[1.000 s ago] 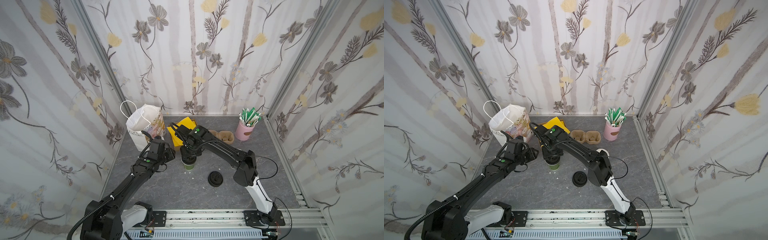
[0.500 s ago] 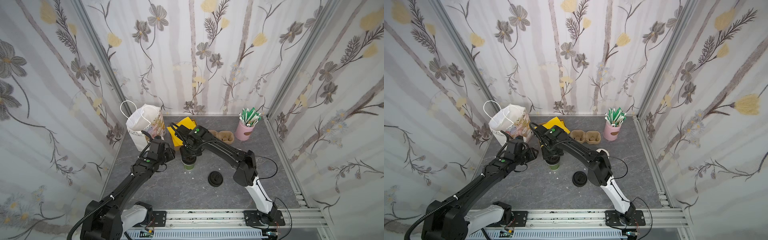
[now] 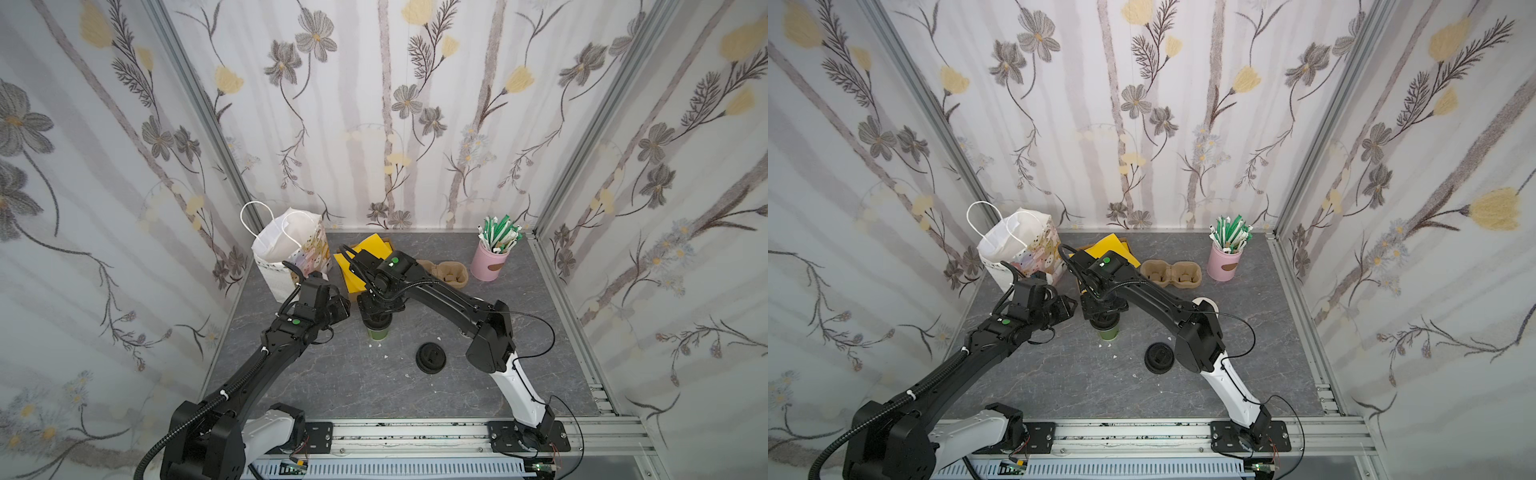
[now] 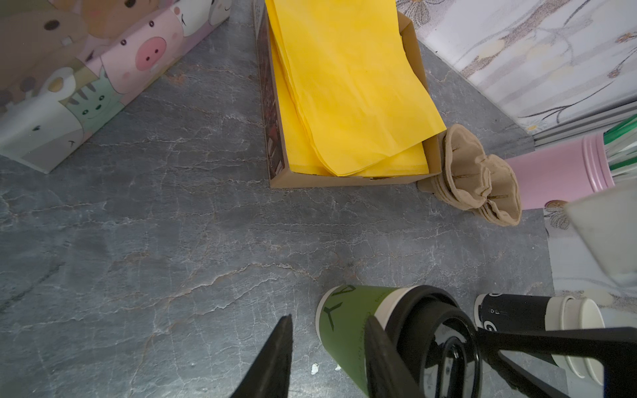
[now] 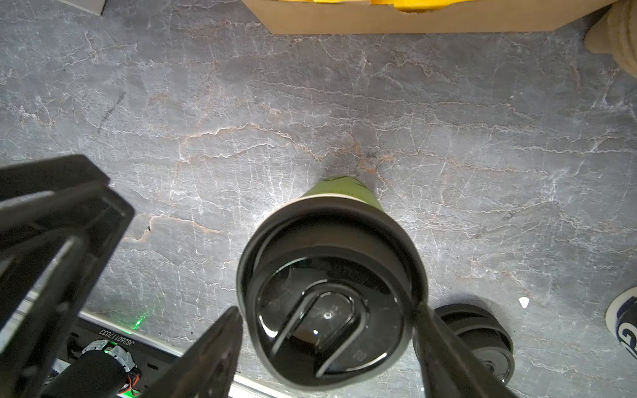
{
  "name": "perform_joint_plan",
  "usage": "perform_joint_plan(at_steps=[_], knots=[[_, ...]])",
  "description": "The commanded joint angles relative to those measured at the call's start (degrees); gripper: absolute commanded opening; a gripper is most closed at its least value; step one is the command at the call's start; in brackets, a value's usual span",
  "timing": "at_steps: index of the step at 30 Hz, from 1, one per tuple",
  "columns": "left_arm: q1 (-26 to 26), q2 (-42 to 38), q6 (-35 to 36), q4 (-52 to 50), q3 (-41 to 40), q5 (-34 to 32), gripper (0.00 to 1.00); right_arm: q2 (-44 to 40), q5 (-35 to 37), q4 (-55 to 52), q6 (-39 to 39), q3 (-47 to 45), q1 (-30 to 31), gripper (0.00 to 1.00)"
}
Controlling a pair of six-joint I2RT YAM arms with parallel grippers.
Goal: Pack a coffee takeout order
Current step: Place the lid on the coffee cup.
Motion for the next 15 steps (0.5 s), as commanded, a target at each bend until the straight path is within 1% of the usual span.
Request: perform_joint_plan(at_steps=[1,8,15], knots=[[0.12,-0.13,0.33,-0.33,0.58,-0.88,0.37,-0.11,-0.43,1.58,0.3,0.49,0.08,0.81],[0.22,-0.03,0.37,-0.35,0.76,-0.94,0.37,-0.83,0.0,1.57,0.57,0.45,-0.01,0.81],[0.18,-0.35,-0.13,-0.33,0.37,0.15,0.37,-3.37,0.01,1.93,1.79,0.45,-0.62,0.82]])
